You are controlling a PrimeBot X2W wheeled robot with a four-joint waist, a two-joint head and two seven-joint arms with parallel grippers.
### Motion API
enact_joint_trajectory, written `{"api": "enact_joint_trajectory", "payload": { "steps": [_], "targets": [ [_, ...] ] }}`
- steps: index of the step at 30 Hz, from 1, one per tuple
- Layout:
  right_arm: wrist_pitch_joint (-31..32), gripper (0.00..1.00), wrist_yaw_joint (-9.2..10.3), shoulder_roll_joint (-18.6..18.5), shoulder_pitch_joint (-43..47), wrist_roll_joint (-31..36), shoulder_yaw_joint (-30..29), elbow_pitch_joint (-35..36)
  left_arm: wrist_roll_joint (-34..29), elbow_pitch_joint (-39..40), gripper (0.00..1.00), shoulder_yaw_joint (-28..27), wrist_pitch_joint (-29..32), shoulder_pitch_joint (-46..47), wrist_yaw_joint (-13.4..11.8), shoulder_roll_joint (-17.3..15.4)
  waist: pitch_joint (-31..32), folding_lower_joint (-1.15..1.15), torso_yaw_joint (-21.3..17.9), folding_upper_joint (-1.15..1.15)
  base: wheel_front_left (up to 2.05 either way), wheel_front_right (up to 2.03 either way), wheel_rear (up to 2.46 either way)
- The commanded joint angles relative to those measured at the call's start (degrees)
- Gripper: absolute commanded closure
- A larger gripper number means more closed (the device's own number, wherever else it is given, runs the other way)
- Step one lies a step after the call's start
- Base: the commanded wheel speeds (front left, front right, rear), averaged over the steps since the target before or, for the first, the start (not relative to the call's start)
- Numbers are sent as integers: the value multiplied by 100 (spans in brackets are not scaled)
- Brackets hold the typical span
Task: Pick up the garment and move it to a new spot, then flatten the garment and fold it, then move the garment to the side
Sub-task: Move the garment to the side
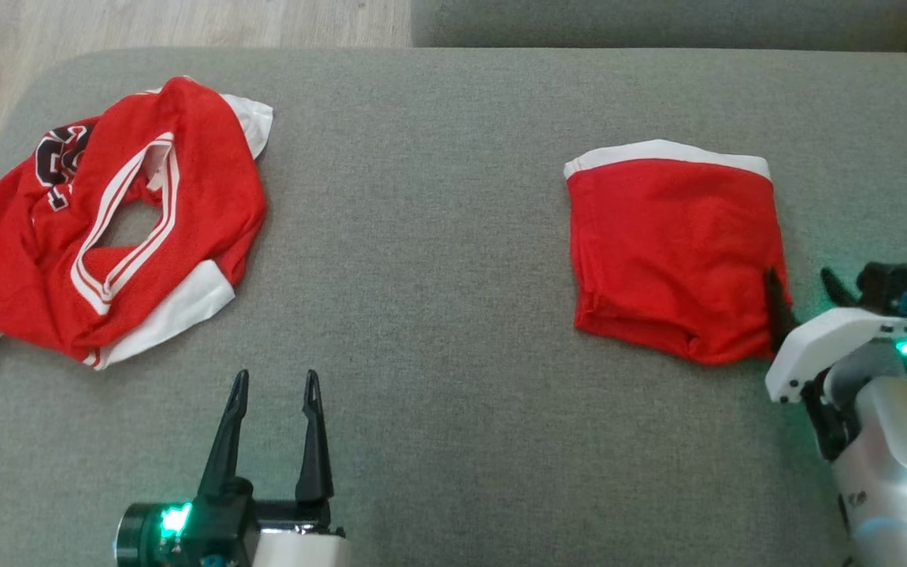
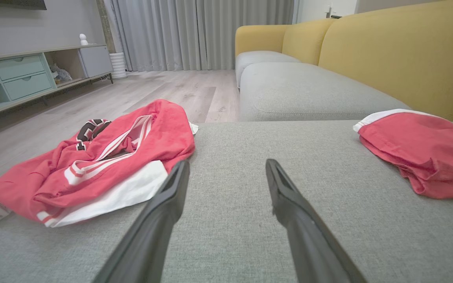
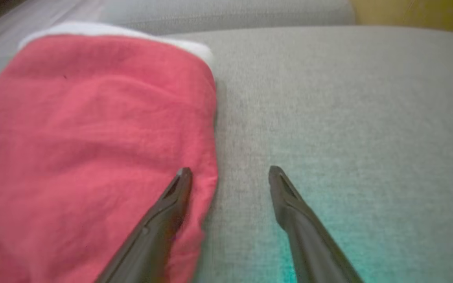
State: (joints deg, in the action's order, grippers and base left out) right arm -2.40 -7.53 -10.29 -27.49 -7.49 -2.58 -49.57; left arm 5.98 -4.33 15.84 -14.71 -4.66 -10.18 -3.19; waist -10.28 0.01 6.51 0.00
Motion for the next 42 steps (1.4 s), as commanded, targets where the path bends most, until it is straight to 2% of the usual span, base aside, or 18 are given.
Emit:
{"api": "enact_joint_trajectory", "payload": {
  "steps": [1, 3, 5, 6, 12, 18, 23, 31, 39, 40, 41, 42],
  "targets": [
    [110, 15, 4, 18, -189, 30, 125, -61, 3, 147, 0, -112, -29, 199, -58, 31, -17, -1, -6, 0, 0, 0, 0],
    [246, 66, 4, 76, -254, -45, 205, -261, 21, 141, 0, -96, -29, 219, -71, 31, -46, -1, -32, 0, 0, 0, 0],
    [331, 97, 4, 140, -331, -219, 318, -369, 36, 145, 0, -88, -29, 245, -78, 31, -92, -1, -79, 0, 0, 0, 0],
    [345, 100, 4, 162, -376, -336, 381, -391, 41, 150, 0, -85, -29, 263, -78, 31, -123, -1, -108, 0, 0, 0, 0],
    [284, 100, 4, 23, -606, -853, 862, -374, 15, 147, 0, -103, -29, 408, -51, 31, -283, -1, -302, 0, 0, 0, 0],
    [64, 100, 4, -399, -794, -992, 1051, -313, -35, 161, 0, -149, -29, 499, -25, 31, -388, -1, -492, 0, 0, 0, 0],
    [-21, 100, 4, -973, -995, -1023, 1089, -267, -74, 189, 0, -153, -29, 590, 19, 31, -576, -1, -724, 0, 0, 0, 0],
    [-9, 100, 4, -2056, -1414, -954, 787, -293, -186, 213, 0, -138, -29, 921, 118, 31, -1125, -1, -1035, 0, 0, 0, 0],
    [-107, 100, 4, -2863, -1783, -560, 4, -529, -332, 181, 0, -118, -29, 1392, 243, 31, -1685, -1, -1125, 0, 0, 0, 0],
    [-195, 53, 4, -2916, -1834, -440, -159, -579, -341, 170, 0, -113, -29, 1441, 258, 31, -1724, -1, -1129, 0, 0, 0, 0],
    [-317, 0, 4, -2923, -1874, -299, -293, -600, -348, 151, 0, -104, -29, 1487, 274, 31, -1742, -1, -1128, 0, 0, 0, 0],
    [-372, 0, 4, -2878, -1904, -184, -420, -648, -349, 129, 0, -95, -29, 1526, 287, 31, -1746, -1, -1126, 0, 0, 0, 0]
  ]
}}
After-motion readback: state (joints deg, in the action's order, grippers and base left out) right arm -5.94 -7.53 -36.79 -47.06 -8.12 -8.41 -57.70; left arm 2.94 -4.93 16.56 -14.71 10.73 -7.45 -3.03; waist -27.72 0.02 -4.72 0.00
